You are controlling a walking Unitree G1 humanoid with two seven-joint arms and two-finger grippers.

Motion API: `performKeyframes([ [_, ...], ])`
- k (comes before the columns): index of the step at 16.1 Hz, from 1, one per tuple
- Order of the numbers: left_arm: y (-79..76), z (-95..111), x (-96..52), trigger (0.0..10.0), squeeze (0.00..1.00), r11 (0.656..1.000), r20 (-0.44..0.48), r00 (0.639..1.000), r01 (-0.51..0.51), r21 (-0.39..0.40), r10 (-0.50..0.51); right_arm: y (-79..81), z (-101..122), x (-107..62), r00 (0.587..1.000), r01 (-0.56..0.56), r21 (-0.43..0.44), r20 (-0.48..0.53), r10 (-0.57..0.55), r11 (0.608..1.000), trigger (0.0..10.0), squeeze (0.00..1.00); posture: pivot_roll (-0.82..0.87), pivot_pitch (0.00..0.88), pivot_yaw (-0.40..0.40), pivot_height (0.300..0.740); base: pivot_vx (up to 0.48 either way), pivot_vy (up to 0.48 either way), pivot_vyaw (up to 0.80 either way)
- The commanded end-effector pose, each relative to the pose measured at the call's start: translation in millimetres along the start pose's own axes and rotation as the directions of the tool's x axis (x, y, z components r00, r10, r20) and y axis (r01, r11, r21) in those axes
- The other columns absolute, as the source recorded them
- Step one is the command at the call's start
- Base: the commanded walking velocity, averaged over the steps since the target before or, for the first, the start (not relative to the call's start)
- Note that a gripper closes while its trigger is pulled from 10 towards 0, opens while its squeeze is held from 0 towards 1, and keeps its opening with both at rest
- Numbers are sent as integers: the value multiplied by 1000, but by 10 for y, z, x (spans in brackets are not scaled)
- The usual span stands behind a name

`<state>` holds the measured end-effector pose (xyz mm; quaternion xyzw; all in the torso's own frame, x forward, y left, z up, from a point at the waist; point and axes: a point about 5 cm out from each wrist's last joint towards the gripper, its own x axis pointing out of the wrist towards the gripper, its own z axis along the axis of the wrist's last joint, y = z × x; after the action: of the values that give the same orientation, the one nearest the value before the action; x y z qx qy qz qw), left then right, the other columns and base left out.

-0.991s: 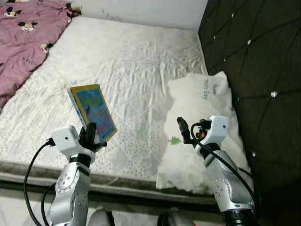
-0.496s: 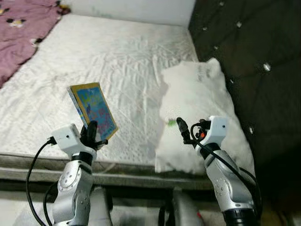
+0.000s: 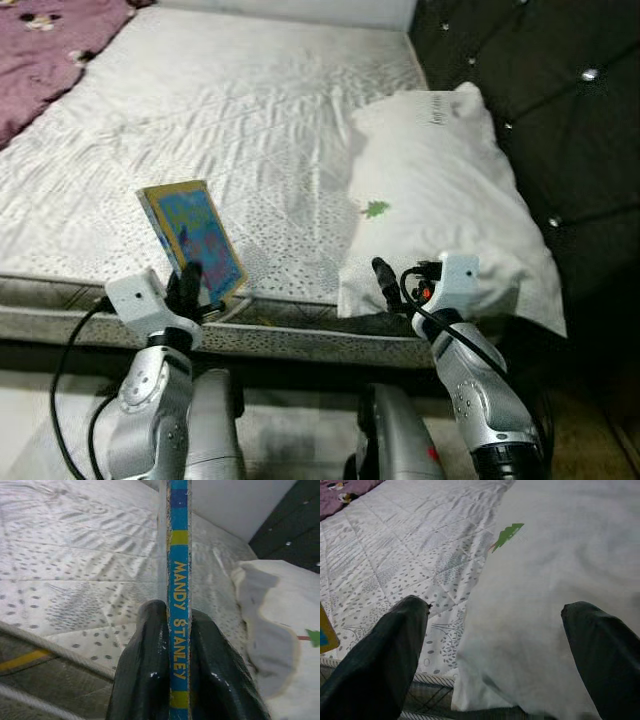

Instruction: Clean up the room

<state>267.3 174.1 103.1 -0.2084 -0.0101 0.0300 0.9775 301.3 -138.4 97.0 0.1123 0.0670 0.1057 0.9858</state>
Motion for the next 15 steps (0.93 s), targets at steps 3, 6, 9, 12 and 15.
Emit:
performKeyframes([
  [3,-119,129,27,10000,0,998,66,996,61,-15,-60,-11,49,3,1000,2,-15,19,-1,1000,10000,0,-59,154,-65,578,359,0,0],
  [6,-131,125,37,10000,0,998,61,996,62,-22,-61,-11,51,4,1000,2,-15,21,-2,1000,10000,0,-61,159,-64,578,431,0,0],
  [9,-154,107,44,10000,0,997,53,996,69,-35,-67,-14,50,1,1000,3,-18,21,-3,1000,10000,0,-61,159,-64,578,111,0,0],
  [12,-175,76,48,10000,0,997,38,997,69,-29,-68,-17,53,10,1000,3,-21,20,-3,1000,10000,0,-63,165,-69,578,0,0,0],
  [15,-129,94,83,10000,0,998,42,998,51,-24,-50,-17,58,18,1000,0,-23,20,1,1000,10000,0,-65,166,-71,578,0,0,0],
])
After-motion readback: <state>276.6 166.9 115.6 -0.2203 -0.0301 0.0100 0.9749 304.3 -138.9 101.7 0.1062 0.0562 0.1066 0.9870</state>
